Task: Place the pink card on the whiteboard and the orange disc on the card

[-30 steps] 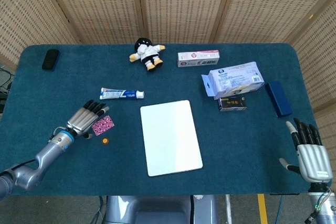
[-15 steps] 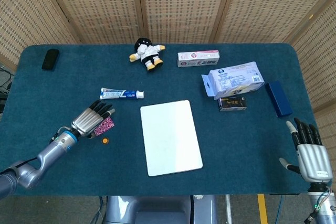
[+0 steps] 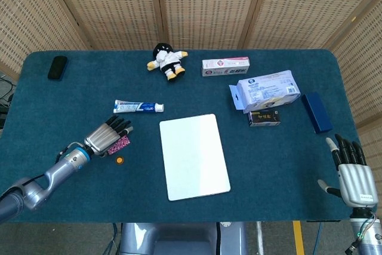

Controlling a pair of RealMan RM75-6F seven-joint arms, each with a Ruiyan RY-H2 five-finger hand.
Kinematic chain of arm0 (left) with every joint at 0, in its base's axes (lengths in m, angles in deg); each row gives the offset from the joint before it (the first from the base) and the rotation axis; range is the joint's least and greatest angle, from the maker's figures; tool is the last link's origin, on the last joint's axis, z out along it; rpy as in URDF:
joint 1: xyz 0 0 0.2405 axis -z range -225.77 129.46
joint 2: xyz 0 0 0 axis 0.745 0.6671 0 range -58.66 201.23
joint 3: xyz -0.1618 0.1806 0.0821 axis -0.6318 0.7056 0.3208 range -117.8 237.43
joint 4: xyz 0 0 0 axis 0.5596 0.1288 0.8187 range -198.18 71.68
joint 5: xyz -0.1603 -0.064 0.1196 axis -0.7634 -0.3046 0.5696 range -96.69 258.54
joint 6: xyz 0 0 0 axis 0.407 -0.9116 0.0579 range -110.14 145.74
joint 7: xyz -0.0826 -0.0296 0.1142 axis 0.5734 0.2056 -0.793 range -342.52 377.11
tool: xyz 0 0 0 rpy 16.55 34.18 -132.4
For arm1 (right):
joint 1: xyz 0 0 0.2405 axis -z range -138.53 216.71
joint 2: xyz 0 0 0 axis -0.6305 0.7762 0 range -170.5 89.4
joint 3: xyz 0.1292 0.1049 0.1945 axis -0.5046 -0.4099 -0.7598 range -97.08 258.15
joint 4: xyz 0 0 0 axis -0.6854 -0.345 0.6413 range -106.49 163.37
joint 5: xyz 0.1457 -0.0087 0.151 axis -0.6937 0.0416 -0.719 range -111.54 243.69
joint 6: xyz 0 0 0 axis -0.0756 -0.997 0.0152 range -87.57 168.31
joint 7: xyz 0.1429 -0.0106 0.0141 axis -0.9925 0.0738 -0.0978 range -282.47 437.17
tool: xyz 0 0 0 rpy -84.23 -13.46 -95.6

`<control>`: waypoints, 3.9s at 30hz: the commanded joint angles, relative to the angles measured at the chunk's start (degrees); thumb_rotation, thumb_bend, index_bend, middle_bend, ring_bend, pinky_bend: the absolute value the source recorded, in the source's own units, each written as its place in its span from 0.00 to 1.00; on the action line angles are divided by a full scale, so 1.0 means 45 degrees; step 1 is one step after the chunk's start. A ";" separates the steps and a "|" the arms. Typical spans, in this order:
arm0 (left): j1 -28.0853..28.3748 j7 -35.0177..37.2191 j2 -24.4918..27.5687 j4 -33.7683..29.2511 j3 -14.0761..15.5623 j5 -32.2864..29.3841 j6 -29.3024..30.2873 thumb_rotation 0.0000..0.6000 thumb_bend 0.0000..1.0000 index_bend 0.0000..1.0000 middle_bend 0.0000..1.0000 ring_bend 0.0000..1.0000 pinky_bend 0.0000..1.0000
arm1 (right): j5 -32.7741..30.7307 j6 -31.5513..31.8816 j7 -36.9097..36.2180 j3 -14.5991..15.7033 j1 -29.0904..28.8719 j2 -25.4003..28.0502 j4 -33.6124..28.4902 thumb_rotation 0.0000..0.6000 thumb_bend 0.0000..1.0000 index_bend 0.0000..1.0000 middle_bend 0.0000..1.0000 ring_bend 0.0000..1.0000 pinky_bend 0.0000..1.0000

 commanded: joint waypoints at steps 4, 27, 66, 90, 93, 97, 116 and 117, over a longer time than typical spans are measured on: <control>0.0024 0.0119 -0.0146 0.0196 0.0136 0.0009 0.0000 1.00 0.04 0.21 0.00 0.00 0.00 | -0.0019 -0.0010 -0.0017 -0.0003 0.0001 0.0007 -0.0018 1.00 0.00 0.00 0.00 0.00 0.00; -0.0058 0.0246 -0.0328 0.0496 0.0141 -0.0214 0.0516 1.00 0.22 0.44 0.00 0.00 0.00 | -0.0006 -0.0005 -0.0067 0.0006 0.0005 0.0002 0.0014 1.00 0.00 0.00 0.00 0.00 0.00; 0.1025 -0.3704 0.1017 -0.4556 -0.1934 -0.2135 0.0732 1.00 0.20 0.45 0.00 0.00 0.00 | -0.0002 -0.0039 -0.0183 0.0022 0.0003 0.0029 0.0015 1.00 0.00 0.00 0.00 0.00 0.00; 0.3283 -0.8629 -0.3388 -0.4513 -0.3321 -0.7459 0.0247 1.00 0.11 0.37 0.00 0.00 0.00 | -0.0034 -0.0144 -0.0451 0.0025 -0.0025 0.0067 0.0112 1.00 0.00 0.00 0.00 0.00 0.00; 0.3413 -0.8761 -0.3552 -0.4396 -0.3352 -0.7802 0.0377 1.00 0.06 0.23 0.00 0.00 0.00 | -0.0030 -0.0155 -0.0453 0.0036 -0.0024 0.0076 0.0117 1.00 0.00 0.00 0.00 0.00 0.00; 0.3503 -0.9089 -0.3538 -0.4443 -0.3273 -0.8238 0.0578 1.00 0.00 0.06 0.00 0.00 0.00 | -0.0032 -0.0158 -0.0461 0.0038 -0.0024 0.0084 0.0120 1.00 0.00 0.00 0.00 0.00 0.00; 0.1821 -0.6514 0.0374 -0.7011 -0.1272 -0.6318 0.1124 1.00 0.01 0.21 0.00 0.00 0.00 | -0.0039 -0.0125 -0.0348 0.0040 -0.0009 0.0072 0.0067 1.00 0.00 0.00 0.00 0.00 0.00; 0.1646 -0.6154 0.0619 -0.6989 -0.1088 -0.5990 0.1171 1.00 0.03 0.24 0.00 0.00 0.00 | -0.0033 -0.0122 -0.0345 0.0044 -0.0008 0.0073 0.0060 1.00 0.00 0.00 0.00 0.00 0.00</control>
